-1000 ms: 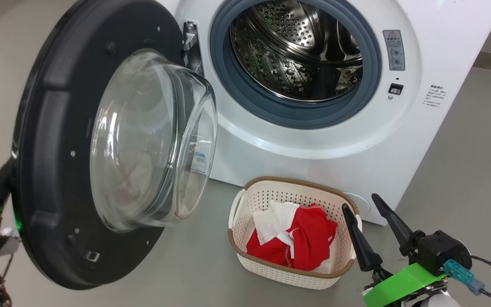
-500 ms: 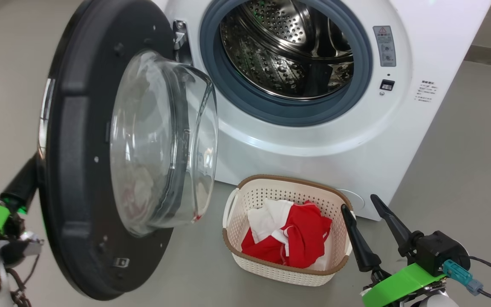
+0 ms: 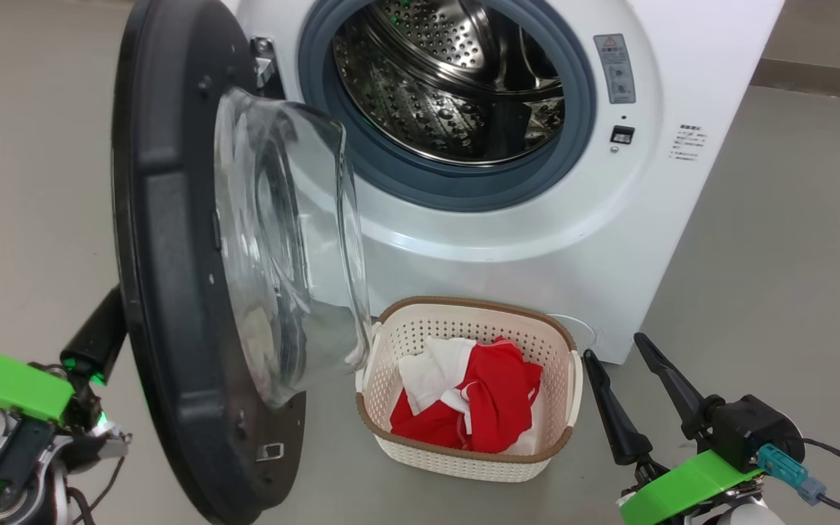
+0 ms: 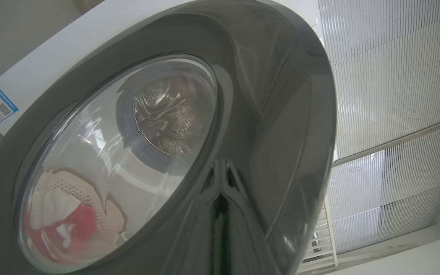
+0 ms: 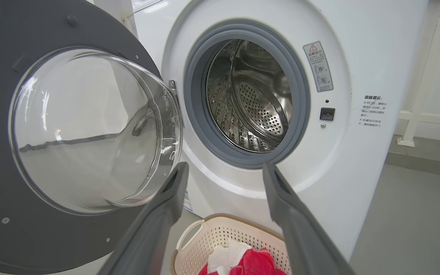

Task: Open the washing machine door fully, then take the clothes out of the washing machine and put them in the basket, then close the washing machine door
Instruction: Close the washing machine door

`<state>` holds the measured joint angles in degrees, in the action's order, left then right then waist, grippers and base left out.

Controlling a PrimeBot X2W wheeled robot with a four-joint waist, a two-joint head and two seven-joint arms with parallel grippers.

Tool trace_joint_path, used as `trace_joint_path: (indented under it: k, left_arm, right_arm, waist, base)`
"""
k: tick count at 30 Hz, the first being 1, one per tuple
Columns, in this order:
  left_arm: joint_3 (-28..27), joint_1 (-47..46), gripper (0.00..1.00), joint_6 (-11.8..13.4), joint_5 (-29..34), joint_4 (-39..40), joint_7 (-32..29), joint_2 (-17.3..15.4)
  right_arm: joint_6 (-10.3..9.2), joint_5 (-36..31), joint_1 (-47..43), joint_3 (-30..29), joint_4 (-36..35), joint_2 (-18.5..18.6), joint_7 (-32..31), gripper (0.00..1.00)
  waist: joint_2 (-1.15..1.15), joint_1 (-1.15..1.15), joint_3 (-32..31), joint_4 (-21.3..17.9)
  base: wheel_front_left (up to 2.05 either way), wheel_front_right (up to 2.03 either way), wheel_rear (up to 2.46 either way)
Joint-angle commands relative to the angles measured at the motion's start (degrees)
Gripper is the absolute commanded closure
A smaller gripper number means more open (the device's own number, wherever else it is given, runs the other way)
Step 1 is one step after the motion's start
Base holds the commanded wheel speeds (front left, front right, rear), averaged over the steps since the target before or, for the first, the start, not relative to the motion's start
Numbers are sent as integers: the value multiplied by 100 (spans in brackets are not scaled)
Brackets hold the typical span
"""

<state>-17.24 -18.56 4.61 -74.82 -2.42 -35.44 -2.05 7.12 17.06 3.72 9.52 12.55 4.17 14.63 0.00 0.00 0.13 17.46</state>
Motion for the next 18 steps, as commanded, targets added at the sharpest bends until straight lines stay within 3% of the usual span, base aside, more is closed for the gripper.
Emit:
trace_joint_path:
  k: [1,18]
  left_arm:
    - [12,-27,100,-19,-105,252,-9,-84]
    - [446,231,100,25,-446,624,305,-83]
  right_arm:
    - [36,-30,167,102,-129,21,37,0]
    - [36,-11,189,107,-113,72,37,0]
  waist:
    - [0,0,0,-73]
    - [0,0,15,-393]
  base:
    - [0,0,0]
    - [0,0,0]
